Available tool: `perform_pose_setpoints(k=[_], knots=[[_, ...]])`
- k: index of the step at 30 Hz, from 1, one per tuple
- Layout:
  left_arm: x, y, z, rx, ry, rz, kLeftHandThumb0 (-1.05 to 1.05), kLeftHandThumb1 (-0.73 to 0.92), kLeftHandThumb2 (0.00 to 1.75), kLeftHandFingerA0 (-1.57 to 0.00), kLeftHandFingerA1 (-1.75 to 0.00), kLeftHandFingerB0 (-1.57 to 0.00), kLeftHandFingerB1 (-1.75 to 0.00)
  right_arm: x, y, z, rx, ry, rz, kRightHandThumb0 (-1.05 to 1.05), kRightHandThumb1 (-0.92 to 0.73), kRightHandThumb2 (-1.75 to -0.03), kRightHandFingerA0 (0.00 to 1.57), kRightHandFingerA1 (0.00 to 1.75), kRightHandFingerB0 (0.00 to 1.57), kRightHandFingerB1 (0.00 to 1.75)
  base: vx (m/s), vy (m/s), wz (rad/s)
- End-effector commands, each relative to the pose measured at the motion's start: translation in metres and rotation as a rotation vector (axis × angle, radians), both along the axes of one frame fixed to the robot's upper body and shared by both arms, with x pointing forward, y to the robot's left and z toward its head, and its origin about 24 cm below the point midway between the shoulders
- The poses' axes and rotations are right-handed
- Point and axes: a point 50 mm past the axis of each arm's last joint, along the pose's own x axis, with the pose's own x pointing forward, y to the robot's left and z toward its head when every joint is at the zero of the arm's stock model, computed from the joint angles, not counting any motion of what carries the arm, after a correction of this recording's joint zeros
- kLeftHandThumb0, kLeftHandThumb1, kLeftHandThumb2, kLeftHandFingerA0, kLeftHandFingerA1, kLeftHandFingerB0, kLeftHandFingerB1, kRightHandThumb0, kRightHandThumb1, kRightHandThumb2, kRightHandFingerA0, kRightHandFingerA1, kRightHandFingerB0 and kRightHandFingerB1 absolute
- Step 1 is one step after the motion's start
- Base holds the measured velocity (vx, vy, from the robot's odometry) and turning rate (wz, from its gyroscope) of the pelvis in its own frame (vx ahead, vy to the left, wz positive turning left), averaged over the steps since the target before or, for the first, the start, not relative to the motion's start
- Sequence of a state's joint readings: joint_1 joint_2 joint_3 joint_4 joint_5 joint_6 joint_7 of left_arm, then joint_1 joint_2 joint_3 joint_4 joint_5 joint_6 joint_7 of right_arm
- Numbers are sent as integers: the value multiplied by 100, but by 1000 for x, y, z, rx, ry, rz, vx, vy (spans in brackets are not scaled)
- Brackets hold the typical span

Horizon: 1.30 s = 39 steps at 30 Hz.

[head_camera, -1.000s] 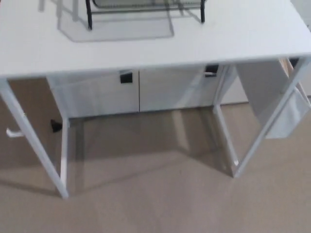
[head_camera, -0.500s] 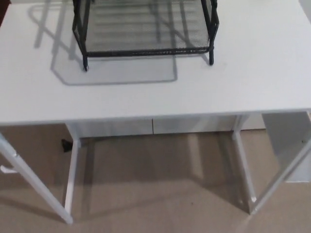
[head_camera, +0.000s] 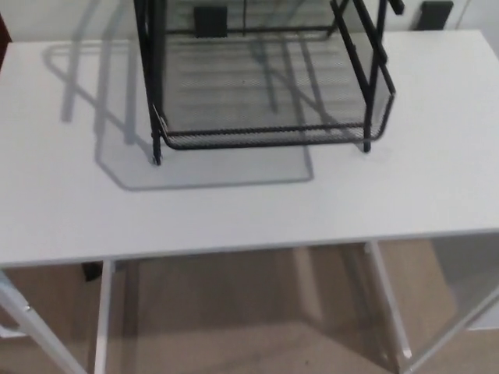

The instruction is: The robot walks towards a file tray kept in the middle of a desk and uses its right hand to grab a tray and pulls it out towards itself

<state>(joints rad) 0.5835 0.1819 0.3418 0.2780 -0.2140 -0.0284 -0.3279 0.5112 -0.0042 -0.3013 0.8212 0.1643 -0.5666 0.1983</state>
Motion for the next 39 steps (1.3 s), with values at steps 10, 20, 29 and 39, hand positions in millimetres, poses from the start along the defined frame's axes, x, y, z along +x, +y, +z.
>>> perform_pose_setpoints(k=[10,20,29,39], knots=[[-12,-21,-5,-34,77,9,-20,66,59,-47,-43,-39,-38,-9,-3,6,-48,-18,-15,-13,-47,-53,80,64,55,50,93,-124,0],[-22,-22,-5,-75,154,-36,-25,64,59,-42,-41,-37,-37,-18,-2,7,-30,-25,-21,-12,-46,-53,81,68,55,51,30,-5,-2],[-29,-13,-13,-43,171,-28,-25,64,59,-47,-42,-40,-37,-24,-4,5,-47,-18,-13,-14,-44,-53,85,67,57,54,15,110,4],[-27,-12,-9,-36,164,-40,-28,63,58,-47,-42,-40,-38,-24,-3,-1,-45,7,-15,-16,-45,-53,86,68,57,53,0,0,0]])
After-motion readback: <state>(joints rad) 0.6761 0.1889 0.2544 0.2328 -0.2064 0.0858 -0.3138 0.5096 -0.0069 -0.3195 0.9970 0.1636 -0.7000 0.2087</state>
